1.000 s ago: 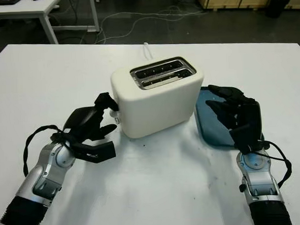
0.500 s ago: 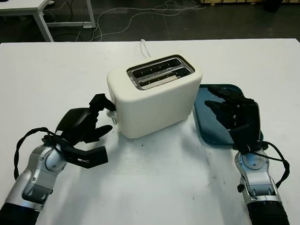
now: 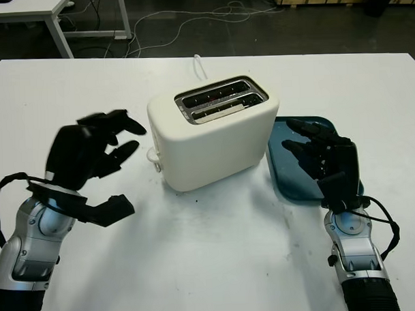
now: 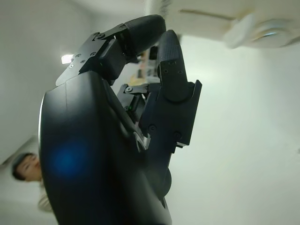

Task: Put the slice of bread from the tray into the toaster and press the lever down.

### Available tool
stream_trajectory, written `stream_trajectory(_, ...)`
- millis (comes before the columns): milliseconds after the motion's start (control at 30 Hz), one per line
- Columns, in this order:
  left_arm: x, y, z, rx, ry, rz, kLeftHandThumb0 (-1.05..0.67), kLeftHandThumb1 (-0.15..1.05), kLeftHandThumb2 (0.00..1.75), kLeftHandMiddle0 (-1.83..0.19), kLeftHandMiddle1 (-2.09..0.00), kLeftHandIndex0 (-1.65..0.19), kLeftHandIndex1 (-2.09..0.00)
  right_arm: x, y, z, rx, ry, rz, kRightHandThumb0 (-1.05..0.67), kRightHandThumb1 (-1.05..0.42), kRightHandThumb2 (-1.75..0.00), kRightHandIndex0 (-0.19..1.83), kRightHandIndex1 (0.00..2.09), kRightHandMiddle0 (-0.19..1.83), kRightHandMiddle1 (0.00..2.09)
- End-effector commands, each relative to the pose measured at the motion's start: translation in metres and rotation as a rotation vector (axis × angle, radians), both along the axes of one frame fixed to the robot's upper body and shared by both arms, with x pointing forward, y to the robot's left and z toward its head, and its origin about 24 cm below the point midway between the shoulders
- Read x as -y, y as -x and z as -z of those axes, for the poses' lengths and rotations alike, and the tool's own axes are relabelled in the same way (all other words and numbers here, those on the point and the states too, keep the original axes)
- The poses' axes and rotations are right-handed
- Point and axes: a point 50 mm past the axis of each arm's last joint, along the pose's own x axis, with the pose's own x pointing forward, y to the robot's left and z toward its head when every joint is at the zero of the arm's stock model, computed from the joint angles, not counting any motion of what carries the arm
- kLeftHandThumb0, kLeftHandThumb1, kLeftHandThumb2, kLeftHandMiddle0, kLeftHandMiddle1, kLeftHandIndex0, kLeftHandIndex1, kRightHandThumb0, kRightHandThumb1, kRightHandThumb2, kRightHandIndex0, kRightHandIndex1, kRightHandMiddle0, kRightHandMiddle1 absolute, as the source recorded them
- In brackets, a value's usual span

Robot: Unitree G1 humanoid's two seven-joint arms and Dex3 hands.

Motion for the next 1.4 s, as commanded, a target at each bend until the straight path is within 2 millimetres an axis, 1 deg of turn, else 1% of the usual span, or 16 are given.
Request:
stream_trajectory(0,-0.004,0.004,-0.001,0.009,-0.01,-0.011,-0.42,0.92,0.37,-0.52,-1.56,-0.6,-0.91,0.001,0.001,0.001,-0.008,0.001,0.001,-0.51,-0.92,-0.12,1.18,0.01,0.96,0.0)
stream_trajectory(33,-0.006,0.005,-0.001,0.009,-0.001,-0.02,-0.43,0.92,0.35,-0.53,-1.53,-0.6,-0.91,0.002,0.001,-0.001,-0.006,0.019,0.002,-0.51,-0.92,-0.13,1.17,0.01,0.96,0.0)
stream_trajectory(133,-0.011,0.008,0.0,0.012,0.037,-0.065,-0.47,0.92,0.26,-0.53,-1.34,-0.61,-0.82,0.01,0.002,-0.008,0.008,0.062,0.004,-0.52,-0.92,-0.16,1.14,0.0,0.93,0.0)
stream_trajectory(200,-0.013,0.01,0.002,0.015,0.061,-0.116,-0.52,0.92,0.24,-0.54,-1.22,-0.62,-0.73,0.019,0.002,-0.014,0.013,0.081,0.006,-0.53,-0.92,-0.16,1.13,0.0,0.9,0.0)
stream_trajectory(333,-0.017,0.011,0.008,0.003,0.107,-0.178,-0.56,0.92,0.22,-0.48,-1.14,-0.58,-0.59,0.036,0.004,-0.028,0.003,0.126,-0.025,-0.55,-0.92,-0.16,0.98,0.0,0.82,0.0)
stream_trajectory(367,-0.018,0.012,0.01,-0.008,0.125,-0.187,-0.56,0.92,0.22,-0.46,-1.13,-0.59,-0.54,0.041,0.004,-0.033,-0.002,0.146,-0.029,-0.56,-0.92,-0.17,0.95,0.0,0.8,0.0)
stream_trajectory(400,-0.018,0.012,0.011,-0.016,0.139,-0.193,-0.56,0.92,0.2,-0.46,-1.08,-0.61,-0.44,0.045,0.004,-0.036,-0.007,0.159,-0.032,-0.58,-0.92,-0.16,0.92,0.0,0.79,0.0)
stream_trajectory(500,-0.02,0.012,0.014,-0.039,0.186,-0.21,-0.56,0.92,0.16,-0.45,-0.99,-0.65,-0.28,0.057,0.005,-0.049,-0.019,0.154,-0.041,-0.62,-0.92,-0.11,0.88,0.0,0.77,0.0)
stream_trajectory(667,-0.026,0.009,0.007,-0.045,0.165,-0.231,-0.59,0.92,0.14,-0.46,-0.88,-0.68,-0.18,0.072,0.003,-0.07,-0.031,0.139,-0.087,-0.67,-0.91,-0.04,0.84,0.0,0.72,0.0)
stream_trajectory(767,-0.032,0.007,-0.002,-0.029,0.104,-0.231,-0.6,0.92,0.13,-0.47,-0.87,-0.7,-0.16,0.078,0.001,-0.085,-0.066,0.189,-0.129,-0.7,-0.91,-0.02,0.79,0.0,0.69,0.0)
stream_trajectory(867,-0.036,0.004,-0.012,-0.029,0.018,-0.223,-0.61,0.92,0.13,-0.48,-0.87,-0.72,-0.15,0.079,-0.002,-0.099,-0.117,0.26,-0.156,-0.71,-0.9,-0.01,0.75,0.0,0.65,0.0)
stream_trajectory(967,-0.038,0.0,-0.023,-0.036,-0.055,-0.209,-0.63,0.92,0.1,-0.5,-0.88,-0.75,-0.15,0.075,-0.008,-0.108,-0.142,0.352,-0.189,-0.69,-0.9,0.0,0.73,0.0,0.63,0.0)
stream_trajectory(1167,-0.037,-0.008,-0.035,-0.068,-0.168,-0.158,-0.63,0.92,0.05,-0.51,-0.94,-0.77,-0.12,0.067,-0.02,-0.114,-0.206,0.49,-0.231,-0.78,-0.91,0.0,0.68,0.0,0.58,0.0)
stream_trajectory(1267,-0.035,-0.012,-0.038,-0.077,-0.198,-0.136,-0.63,0.92,0.03,-0.52,-1.0,-0.8,-0.11,0.062,-0.024,-0.116,-0.205,0.558,-0.245,-0.77,-0.92,0.0,0.68,0.0,0.58,0.0)
stream_trajectory(1367,-0.032,-0.015,-0.041,-0.088,-0.212,-0.123,-0.64,0.92,0.02,-0.52,-1.03,-0.82,-0.11,0.058,-0.028,-0.117,-0.205,0.588,-0.256,-0.75,-0.92,0.0,0.68,0.0,0.58,0.0)
